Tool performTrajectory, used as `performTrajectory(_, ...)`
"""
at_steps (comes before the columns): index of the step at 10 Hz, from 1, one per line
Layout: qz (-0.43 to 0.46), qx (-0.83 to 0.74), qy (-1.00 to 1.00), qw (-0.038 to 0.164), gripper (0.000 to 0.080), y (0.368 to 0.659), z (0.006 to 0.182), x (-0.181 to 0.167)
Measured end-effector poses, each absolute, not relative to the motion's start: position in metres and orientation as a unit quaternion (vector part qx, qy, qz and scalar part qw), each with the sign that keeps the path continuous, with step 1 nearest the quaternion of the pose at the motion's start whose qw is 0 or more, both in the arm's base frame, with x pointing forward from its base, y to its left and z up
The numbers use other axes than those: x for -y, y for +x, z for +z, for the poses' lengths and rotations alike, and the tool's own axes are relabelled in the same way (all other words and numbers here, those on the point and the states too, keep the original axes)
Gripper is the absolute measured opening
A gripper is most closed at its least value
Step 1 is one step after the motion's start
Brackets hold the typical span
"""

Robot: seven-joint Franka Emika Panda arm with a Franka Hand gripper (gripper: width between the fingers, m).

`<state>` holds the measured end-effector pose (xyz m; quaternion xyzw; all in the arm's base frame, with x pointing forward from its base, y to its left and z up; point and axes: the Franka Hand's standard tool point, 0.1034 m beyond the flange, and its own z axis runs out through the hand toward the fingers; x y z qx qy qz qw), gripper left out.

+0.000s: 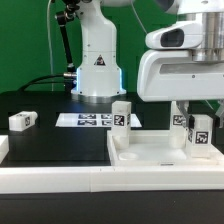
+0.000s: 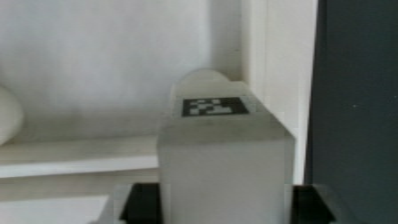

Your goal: Assemble square table

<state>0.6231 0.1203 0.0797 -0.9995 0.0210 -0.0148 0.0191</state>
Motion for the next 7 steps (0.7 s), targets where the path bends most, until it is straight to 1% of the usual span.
performTrajectory(2,-0.013,-0.083,-0.996,0.02,0.0288,0.6233,0.0796,-0.1192)
performTrajectory(7,-0.008,-0.342,-0.939,0.03,0.029,0.6241,0.078,-0.1132)
